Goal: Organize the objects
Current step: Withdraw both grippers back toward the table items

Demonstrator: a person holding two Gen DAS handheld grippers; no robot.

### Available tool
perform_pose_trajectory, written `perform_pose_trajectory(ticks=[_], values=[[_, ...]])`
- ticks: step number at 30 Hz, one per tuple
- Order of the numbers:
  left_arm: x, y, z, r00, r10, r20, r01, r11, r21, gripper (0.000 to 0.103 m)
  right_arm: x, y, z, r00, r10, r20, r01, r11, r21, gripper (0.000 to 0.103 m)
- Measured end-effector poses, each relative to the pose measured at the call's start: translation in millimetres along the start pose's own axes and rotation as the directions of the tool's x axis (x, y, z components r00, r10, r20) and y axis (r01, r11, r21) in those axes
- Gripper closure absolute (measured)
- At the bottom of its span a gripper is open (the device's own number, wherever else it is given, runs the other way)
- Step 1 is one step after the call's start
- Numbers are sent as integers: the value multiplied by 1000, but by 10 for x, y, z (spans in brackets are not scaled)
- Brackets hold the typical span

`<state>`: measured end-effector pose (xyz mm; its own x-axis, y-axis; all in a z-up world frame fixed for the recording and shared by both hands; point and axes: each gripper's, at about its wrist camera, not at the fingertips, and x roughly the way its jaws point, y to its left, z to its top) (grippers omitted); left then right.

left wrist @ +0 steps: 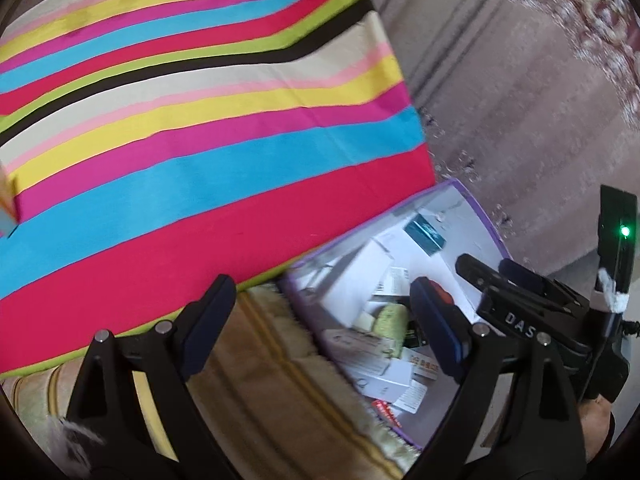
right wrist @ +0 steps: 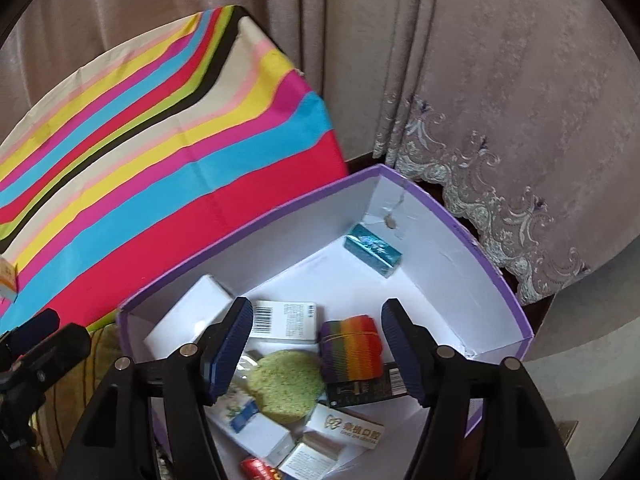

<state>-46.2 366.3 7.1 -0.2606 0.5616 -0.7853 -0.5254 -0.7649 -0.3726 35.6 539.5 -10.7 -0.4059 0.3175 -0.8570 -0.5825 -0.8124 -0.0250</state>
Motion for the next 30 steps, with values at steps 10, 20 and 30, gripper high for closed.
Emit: perform_pose_trajectory(ticks=[10,20,30], values=[[-328,552,-54,995,71,64,-64,993,-102,13,-91,570,-42,995,97,-18,-98,991,-95,32],[-738,1285,-174,983,147,114,-116,963,-243,13,-197,1225,-169,982,186,-38,-190,961,-202,30],[-1122,2068,-325,952,272,143,-200,902,-382,13,-204,1683,-295,975,213,-60,-222,928,-298,30]])
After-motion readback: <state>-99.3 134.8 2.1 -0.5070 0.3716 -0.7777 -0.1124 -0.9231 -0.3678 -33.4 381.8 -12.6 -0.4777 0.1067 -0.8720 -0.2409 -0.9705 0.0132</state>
